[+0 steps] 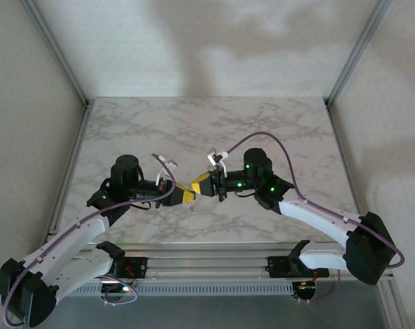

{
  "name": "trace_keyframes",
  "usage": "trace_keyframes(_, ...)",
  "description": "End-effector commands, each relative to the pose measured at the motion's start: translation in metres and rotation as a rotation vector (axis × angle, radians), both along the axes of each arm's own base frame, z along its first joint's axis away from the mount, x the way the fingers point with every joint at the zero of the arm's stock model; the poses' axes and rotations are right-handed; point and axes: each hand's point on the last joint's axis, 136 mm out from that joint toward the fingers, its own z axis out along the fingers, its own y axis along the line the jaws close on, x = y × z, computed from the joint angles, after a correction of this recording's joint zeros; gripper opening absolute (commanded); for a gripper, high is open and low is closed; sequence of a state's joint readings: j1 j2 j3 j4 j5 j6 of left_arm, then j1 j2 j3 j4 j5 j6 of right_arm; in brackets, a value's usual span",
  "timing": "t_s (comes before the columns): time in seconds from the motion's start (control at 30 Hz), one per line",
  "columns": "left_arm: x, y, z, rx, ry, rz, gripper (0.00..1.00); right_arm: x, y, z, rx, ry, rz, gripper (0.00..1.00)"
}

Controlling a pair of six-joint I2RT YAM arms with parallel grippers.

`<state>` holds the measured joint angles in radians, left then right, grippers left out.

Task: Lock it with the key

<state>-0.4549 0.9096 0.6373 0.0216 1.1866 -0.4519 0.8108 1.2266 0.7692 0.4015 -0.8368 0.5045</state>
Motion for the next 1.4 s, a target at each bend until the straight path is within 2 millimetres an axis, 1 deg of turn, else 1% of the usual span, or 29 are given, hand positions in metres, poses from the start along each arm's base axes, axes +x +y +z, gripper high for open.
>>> trace_keyframes(0.0,0.027,0.002,0.048,-0.099,-0.210,0.109,0.00,-0.035,-0.006,-0.036,-0.091,0.147,0.144,0.00)
trace_keyframes(0.27,0.029,0.000,0.044,-0.090,-0.202,0.110,0.00,-0.036,-0.002,-0.039,-0.088,0.179,0.169,0.00)
trace_keyframes(0.43,0.032,0.001,0.041,-0.083,-0.202,0.135,0.00,-0.033,-0.002,-0.040,-0.094,0.176,0.151,0.00)
trace_keyframes(0.47,0.034,0.001,0.040,-0.077,-0.197,0.147,0.00,-0.031,-0.002,-0.040,-0.099,0.171,0.138,0.02)
trace_keyframes(0.5,0.036,0.001,0.039,-0.073,-0.192,0.155,0.00,-0.031,-0.003,-0.040,-0.101,0.169,0.131,0.09)
trace_keyframes(0.53,0.038,0.002,0.038,-0.071,-0.186,0.166,0.00,-0.029,-0.004,-0.039,-0.099,0.163,0.117,0.22)
trace_keyframes(0.57,0.039,0.002,0.036,-0.068,-0.175,0.171,0.00,-0.026,-0.005,-0.039,-0.098,0.160,0.102,0.31)
trace_keyframes(0.63,0.044,0.002,0.033,-0.057,-0.159,0.196,0.00,-0.019,-0.010,-0.038,-0.094,0.148,0.051,0.42)
trace_keyframes(0.67,0.048,0.003,0.029,-0.045,-0.144,0.215,0.00,-0.015,-0.012,-0.038,-0.092,0.147,0.030,0.45)
trace_keyframes(0.73,0.053,0.003,0.025,-0.031,-0.120,0.238,0.00,-0.005,-0.018,-0.038,-0.088,0.145,-0.028,0.55)
trace_keyframes(0.87,0.061,0.003,0.016,-0.014,-0.067,0.271,0.00,0.015,-0.031,-0.038,-0.072,0.153,-0.143,0.65)
trace_keyframes(0.93,0.069,0.006,0.010,0.004,-0.042,0.322,0.00,0.029,-0.040,-0.040,-0.065,0.167,-0.215,0.73)
trace_keyframes(0.97,0.071,0.006,0.008,0.005,-0.028,0.331,0.00,0.035,-0.044,-0.041,-0.057,0.175,-0.249,0.79)
trace_keyframes(1.03,0.076,0.008,0.001,0.004,0.008,0.367,0.00,0.041,-0.050,-0.040,-0.039,0.178,-0.284,0.86)
trace_keyframes(1.1,0.079,0.008,-0.005,-0.004,0.042,0.389,0.00,0.044,-0.053,-0.041,-0.034,0.185,-0.311,0.96)
trace_keyframes(1.13,0.080,0.009,-0.008,-0.009,0.059,0.403,0.00,0.046,-0.054,-0.043,-0.035,0.188,-0.321,0.99)
trace_keyframes(1.23,0.084,0.013,-0.016,-0.026,0.091,0.453,0.00,0.047,-0.052,-0.045,-0.038,0.200,-0.322,0.99)
trace_keyframes(1.37,0.092,0.021,-0.028,-0.018,0.126,0.542,0.00,0.057,-0.052,-0.055,-0.063,0.225,-0.367,0.99)
